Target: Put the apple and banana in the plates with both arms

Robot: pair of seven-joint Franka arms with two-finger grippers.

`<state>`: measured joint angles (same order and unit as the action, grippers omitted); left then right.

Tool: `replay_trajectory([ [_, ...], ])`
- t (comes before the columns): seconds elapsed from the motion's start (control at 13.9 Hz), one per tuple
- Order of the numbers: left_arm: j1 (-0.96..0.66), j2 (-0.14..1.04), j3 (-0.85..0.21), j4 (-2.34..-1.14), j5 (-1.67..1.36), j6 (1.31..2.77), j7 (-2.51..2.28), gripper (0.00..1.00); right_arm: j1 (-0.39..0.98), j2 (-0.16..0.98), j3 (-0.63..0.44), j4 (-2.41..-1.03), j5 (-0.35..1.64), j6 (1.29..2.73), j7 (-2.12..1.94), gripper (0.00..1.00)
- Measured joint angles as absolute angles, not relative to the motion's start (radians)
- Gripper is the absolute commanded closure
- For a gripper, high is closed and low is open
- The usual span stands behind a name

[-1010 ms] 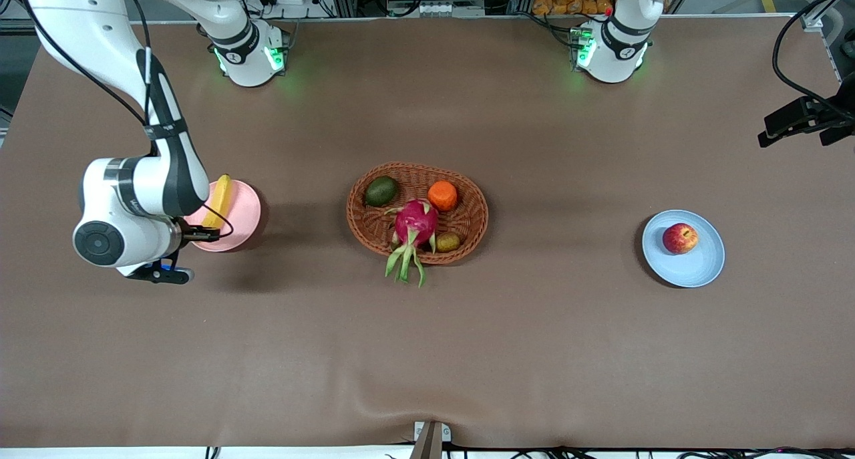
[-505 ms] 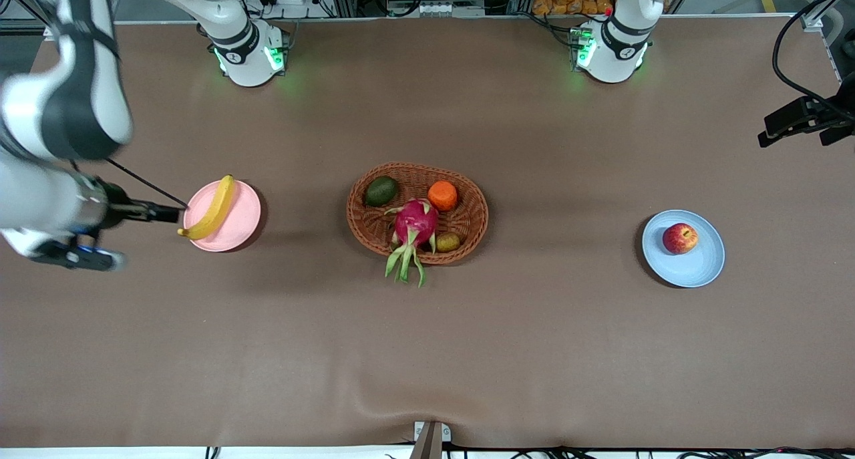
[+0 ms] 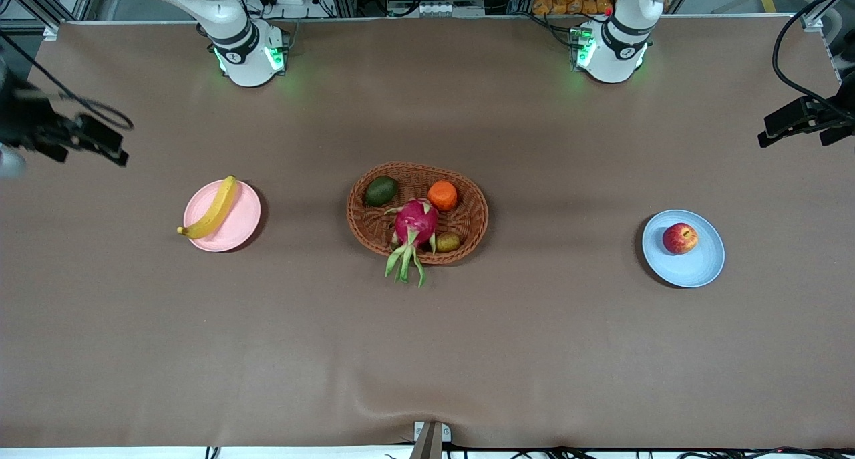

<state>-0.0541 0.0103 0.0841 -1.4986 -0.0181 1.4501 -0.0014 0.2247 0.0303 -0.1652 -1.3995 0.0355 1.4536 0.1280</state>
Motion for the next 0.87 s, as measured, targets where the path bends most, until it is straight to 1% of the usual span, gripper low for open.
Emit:
replay_trajectory([
  [0.22,-0.054,0.01,0.084,-1.499,-0.018,1.45,-0.001,0.0,0.221,-0.027,-0.175,-1.466,0.034,1.454,0.103,0.0],
  [0.43,-0.054,0.01,0.084,-1.499,-0.018,1.45,-0.001,0.0,0.217,-0.055,-0.182,-1.528,0.021,1.459,0.086,0.0],
  [0.87,-0.054,0.01,0.084,-1.499,-0.018,1.45,0.0,0.0,0.189,-0.061,-0.188,-1.554,0.016,1.473,0.035,0.0],
])
